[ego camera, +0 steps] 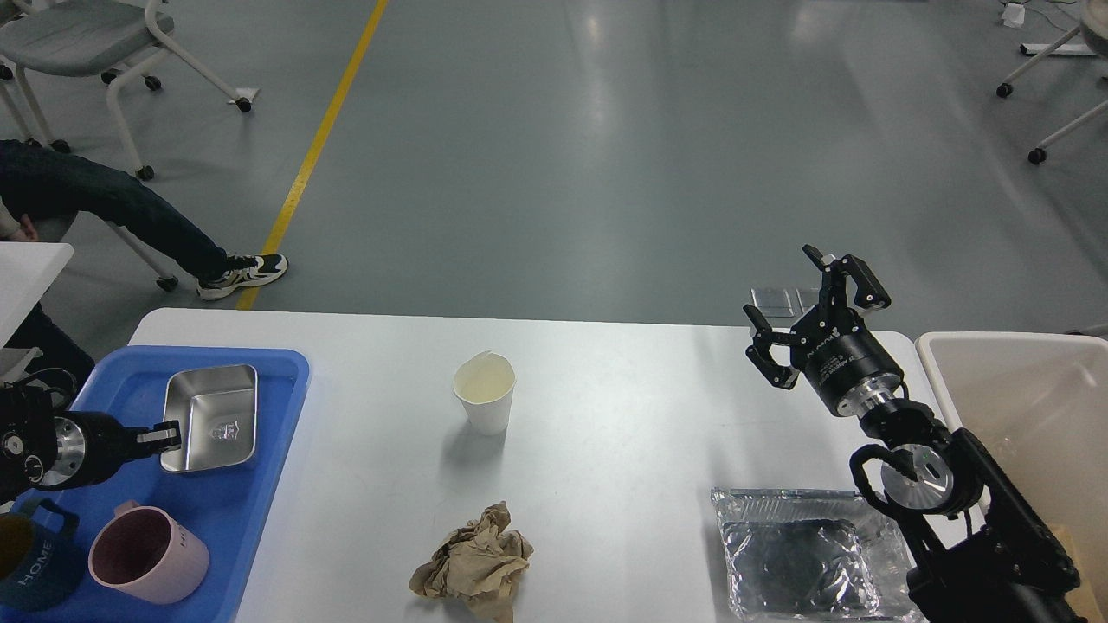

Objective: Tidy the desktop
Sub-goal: 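Set the steel dish down in the blue tray and release it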

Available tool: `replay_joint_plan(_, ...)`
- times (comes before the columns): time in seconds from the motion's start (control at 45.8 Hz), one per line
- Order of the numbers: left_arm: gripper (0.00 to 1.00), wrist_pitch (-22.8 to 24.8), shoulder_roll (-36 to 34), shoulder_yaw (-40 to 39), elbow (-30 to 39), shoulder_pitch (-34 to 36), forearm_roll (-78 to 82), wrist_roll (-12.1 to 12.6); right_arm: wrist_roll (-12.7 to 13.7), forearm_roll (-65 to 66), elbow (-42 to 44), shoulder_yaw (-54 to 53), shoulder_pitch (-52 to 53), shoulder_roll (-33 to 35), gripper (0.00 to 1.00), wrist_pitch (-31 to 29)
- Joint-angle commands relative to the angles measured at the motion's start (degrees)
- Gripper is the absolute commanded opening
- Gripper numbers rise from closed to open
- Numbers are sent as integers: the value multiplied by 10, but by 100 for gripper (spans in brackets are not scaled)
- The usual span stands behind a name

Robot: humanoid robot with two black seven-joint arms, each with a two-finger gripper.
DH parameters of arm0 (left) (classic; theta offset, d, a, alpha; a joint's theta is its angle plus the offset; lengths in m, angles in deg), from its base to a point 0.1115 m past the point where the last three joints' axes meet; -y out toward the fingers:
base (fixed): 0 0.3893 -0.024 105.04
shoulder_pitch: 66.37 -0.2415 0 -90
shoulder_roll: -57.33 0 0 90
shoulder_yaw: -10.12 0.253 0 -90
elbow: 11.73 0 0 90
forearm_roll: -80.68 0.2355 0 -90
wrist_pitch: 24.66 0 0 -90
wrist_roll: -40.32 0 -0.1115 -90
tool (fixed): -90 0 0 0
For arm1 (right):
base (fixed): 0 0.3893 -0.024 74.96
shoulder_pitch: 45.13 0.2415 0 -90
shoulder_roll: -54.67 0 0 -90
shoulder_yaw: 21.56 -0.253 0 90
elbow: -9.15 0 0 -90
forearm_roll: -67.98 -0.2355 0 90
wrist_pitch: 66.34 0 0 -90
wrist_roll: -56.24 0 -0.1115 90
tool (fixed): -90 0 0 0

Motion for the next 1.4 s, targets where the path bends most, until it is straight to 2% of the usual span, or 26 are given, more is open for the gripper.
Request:
replay_joint_plan(0.0,96,-2,-1,1,2,0,1,-5,0,0,0,0,0,1,100,0)
replay_joint_plan(1.376,96,-8,-3,1,2,0,0,-5,0,0,0,0,4,0,100,0)
